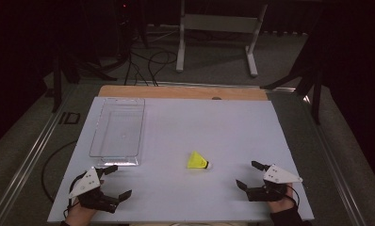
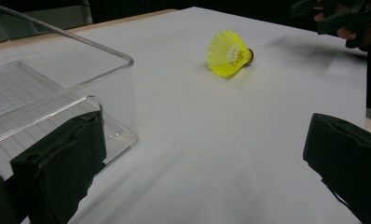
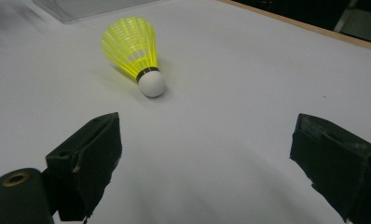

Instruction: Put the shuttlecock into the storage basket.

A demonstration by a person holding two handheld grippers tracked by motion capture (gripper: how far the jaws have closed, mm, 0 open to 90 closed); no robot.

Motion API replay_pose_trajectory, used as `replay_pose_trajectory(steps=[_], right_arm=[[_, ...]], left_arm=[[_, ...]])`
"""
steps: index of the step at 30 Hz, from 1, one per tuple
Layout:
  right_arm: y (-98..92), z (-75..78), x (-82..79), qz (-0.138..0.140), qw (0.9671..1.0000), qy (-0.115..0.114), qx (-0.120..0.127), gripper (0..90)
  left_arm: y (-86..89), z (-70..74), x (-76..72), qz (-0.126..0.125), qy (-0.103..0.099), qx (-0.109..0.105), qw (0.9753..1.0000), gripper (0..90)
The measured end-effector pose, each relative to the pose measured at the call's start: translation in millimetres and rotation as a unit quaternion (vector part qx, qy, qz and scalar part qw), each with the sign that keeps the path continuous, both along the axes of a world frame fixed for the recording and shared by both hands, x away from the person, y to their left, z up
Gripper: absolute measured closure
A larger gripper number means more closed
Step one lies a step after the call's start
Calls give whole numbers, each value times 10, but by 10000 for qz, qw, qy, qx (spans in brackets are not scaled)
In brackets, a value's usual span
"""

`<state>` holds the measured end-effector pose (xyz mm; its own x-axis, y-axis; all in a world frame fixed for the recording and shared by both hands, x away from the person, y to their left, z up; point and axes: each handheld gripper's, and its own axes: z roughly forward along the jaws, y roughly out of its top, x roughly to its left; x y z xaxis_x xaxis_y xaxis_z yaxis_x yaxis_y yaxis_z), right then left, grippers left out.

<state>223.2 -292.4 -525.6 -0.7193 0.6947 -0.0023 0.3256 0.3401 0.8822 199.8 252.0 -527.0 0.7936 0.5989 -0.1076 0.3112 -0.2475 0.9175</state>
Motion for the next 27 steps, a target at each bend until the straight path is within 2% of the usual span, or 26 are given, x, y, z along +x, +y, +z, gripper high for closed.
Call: replay_pose_trajectory(steps=[10, 22, 27], right_arm=[[5, 10, -8, -26, 9999, -79, -82, 89], [2, 17, -13, -27, 9999, -103, -23, 89], [11, 5, -7, -17, 9999, -113, -89, 89]], left_arm=[[-7, -14, 14, -37, 73, 24, 10000, 0], [-6, -18, 18, -44, 113, 14, 9999, 0], [-3, -21, 22, -54, 139, 17, 9999, 0]])
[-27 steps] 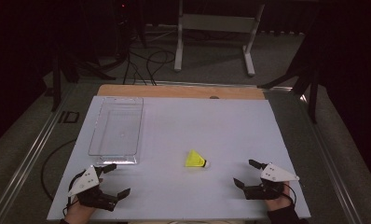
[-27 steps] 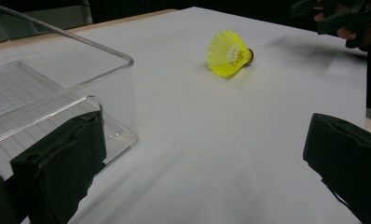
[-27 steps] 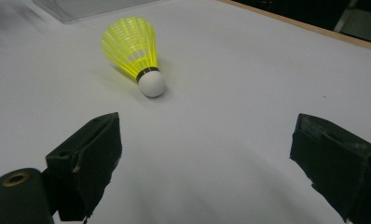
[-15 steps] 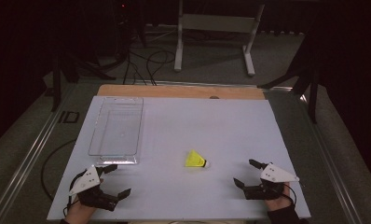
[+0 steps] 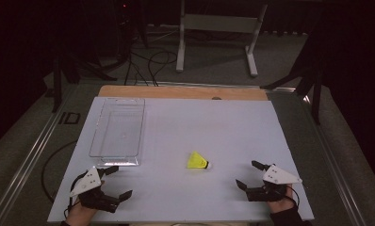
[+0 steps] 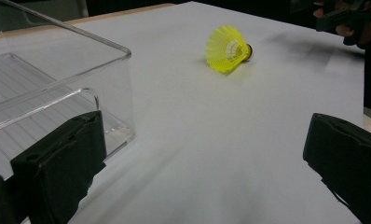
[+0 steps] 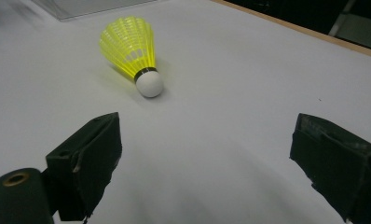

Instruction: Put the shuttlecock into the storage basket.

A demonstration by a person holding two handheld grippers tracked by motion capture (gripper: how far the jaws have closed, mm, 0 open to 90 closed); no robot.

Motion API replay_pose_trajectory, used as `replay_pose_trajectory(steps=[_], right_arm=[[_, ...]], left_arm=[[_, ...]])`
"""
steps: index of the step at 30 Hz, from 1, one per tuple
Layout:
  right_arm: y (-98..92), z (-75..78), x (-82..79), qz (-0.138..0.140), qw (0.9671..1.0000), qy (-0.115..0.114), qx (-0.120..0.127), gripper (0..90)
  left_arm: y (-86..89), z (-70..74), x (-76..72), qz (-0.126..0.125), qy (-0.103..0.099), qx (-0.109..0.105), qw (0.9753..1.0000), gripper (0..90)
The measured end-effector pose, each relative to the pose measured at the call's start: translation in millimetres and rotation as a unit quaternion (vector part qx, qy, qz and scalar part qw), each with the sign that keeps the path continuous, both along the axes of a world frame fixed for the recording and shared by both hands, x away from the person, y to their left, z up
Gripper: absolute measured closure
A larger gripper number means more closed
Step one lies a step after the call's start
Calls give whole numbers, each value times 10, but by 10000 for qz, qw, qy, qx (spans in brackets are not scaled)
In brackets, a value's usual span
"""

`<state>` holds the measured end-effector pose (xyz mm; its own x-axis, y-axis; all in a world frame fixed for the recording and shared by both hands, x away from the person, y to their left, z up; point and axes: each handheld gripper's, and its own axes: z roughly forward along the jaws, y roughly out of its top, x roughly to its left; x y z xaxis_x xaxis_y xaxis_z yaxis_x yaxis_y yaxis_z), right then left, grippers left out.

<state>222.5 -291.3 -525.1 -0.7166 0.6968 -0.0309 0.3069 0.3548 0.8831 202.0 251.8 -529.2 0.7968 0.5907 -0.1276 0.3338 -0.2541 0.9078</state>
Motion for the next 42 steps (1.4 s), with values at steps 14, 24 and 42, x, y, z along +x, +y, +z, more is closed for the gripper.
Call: replay_pose_trajectory(steps=[14, 24, 42], right_arm=[[7, 8, 0, 0, 10000, -23, 6, 89], [17, 2, 3, 16, 10000, 16, -30, 89], [31, 11, 5, 42, 10000, -5, -16, 89]], left_arm=[[-5, 20, 11, -32, 73, 19, 10000, 0], [-30, 206, 50, -244, 98, 138, 9996, 0], [-155, 452, 187, -726, 342, 746, 9940, 0]])
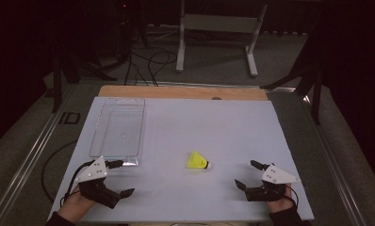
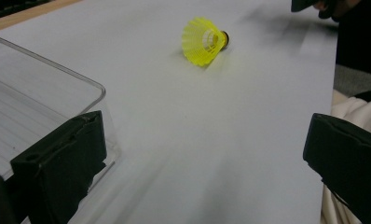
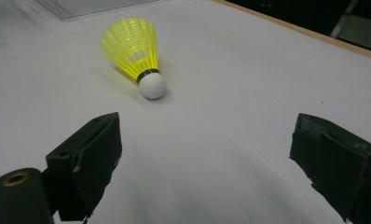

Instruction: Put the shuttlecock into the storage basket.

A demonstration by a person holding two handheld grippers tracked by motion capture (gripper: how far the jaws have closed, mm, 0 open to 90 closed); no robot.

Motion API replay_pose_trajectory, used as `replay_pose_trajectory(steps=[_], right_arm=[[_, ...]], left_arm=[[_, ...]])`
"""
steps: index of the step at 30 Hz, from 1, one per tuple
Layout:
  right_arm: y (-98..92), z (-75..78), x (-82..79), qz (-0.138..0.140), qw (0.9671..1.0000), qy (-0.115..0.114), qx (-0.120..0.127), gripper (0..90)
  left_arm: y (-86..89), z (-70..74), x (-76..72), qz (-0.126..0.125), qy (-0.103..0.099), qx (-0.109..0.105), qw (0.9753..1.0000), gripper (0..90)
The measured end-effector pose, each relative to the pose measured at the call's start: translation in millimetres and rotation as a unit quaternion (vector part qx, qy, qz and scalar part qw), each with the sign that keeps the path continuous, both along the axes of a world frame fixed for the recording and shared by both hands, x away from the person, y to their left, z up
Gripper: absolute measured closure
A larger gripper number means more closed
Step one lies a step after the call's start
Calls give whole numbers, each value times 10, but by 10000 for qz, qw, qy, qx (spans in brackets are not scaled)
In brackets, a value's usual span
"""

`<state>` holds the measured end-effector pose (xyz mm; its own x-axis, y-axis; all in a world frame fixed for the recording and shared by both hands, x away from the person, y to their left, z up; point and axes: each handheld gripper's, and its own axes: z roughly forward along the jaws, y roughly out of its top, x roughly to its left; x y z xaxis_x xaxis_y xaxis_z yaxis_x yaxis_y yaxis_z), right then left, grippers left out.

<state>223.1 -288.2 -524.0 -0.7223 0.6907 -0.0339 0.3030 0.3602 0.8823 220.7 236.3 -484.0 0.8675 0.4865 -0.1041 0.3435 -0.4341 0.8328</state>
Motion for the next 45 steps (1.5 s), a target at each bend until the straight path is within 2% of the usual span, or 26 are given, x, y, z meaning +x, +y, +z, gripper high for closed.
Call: replay_pose_trajectory(steps=[6, 12, 19, 29, 36, 39, 43, 45], right_arm=[[2, 1, -2, 18, 10000, 19, -9, 89], [1, 3, -1, 31, 10000, 39, 2, 90], [4, -1, 1, 52, 10000, 33, -27, 90], [11, -2, 1, 81, 10000, 27, -48, 90], [14, 0, -2, 87, 9999, 31, -42, 90], [16, -1, -1, 90, 9999, 46, -44, 90], [17, -2, -1, 102, 9999, 35, -56, 90], [19, -3, -1, 105, 9999, 52, -49, 90]], left_arm=[[-35, 58, 33, -99, 99, 265, 9996, 0], [-71, 126, 72, -220, 193, 367, 9989, 0], [-111, 192, 93, -313, 197, 537, 9979, 0], [-210, 270, 148, -448, 407, 766, 9952, 0], [-308, 296, 184, -570, 556, 1054, 9912, 0], [-346, 310, 197, -622, 543, 1166, 9897, 0], [-433, 337, 225, -711, 641, 1379, 9858, 0], [-476, 356, 247, -705, 668, 1451, 9846, 0]])
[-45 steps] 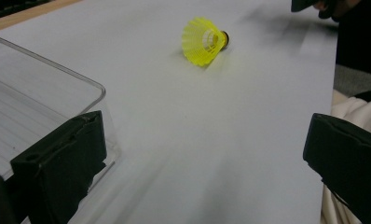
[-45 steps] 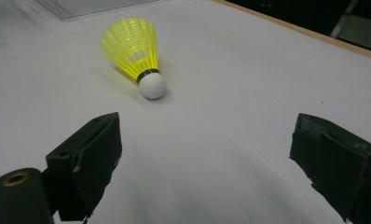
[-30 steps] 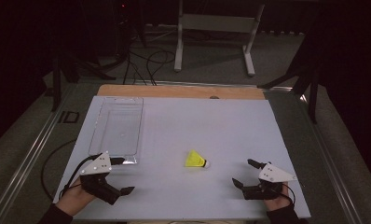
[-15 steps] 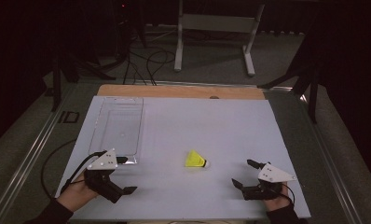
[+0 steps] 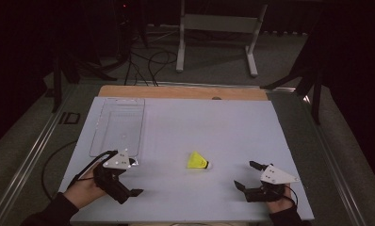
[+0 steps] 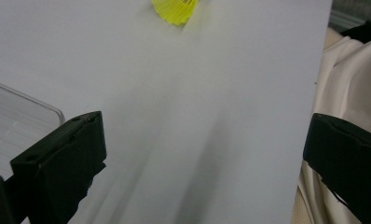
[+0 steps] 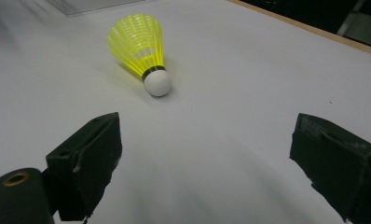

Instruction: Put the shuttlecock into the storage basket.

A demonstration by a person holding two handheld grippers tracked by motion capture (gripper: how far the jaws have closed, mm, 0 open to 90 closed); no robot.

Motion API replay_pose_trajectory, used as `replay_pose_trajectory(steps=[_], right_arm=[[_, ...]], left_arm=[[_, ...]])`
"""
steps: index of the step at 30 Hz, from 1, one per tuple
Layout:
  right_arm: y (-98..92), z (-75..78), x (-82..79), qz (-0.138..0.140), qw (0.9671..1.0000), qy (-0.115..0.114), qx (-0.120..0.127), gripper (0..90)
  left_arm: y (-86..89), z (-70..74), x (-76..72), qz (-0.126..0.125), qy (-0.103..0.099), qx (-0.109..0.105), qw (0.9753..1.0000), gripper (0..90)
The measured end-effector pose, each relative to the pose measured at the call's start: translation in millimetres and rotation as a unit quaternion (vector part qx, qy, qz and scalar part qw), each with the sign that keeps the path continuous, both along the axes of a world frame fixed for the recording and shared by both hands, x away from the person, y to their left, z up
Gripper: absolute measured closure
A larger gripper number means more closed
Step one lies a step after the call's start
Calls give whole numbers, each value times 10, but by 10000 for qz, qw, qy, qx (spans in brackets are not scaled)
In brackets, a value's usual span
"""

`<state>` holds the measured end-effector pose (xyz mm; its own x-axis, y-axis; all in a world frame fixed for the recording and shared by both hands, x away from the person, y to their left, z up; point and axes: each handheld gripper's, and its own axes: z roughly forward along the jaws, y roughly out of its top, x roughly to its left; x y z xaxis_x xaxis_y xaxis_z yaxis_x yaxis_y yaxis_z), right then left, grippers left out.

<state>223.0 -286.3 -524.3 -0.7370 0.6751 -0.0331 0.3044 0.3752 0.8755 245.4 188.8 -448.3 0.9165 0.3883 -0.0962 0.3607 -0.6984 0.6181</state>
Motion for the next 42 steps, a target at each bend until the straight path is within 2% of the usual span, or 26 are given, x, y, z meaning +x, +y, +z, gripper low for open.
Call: replay_pose_trajectory(steps=[2, 5, 8, 14, 18, 23, 24, 33, 42], right_arm=[[1, 0, 0, 0, 10000, 4, -6, 90], [2, -1, -1, 6, 10000, 7, -14, 90], [2, -1, 0, 13, 10000, 10, -14, 90], [3, -1, 1, 26, 10000, 16, -7, 90], [2, 2, -1, 32, 10000, 14, -10, 90], [8, 4, -5, 42, 10000, 25, -6, 90], [9, 5, -5, 40, 10000, 17, -11, 90], [13, -1, -3, 59, 10000, 33, 16, 90], [15, 1, -5, 74, 10000, 38, -5, 90]], left_arm=[[-30, 18, 28, -118, 117, -32, 9999, 0], [-115, 32, 52, -252, 164, 295, 9991, 0], [-197, 50, 69, -468, 294, 429, 9976, 0], [-328, 75, 116, -706, 408, 609, 9948, 0], [-416, 72, 167, -843, 515, 790, 9920, 0], [-529, 52, 238, -1022, 658, 897, 9885, 0], [-552, 50, 250, -1036, 637, 931, 9882, 0], [-747, 47, 364, -1224, 663, 976, 9855, 0], [-921, 7, 444, -1345, 628, 924, 9846, 1]])
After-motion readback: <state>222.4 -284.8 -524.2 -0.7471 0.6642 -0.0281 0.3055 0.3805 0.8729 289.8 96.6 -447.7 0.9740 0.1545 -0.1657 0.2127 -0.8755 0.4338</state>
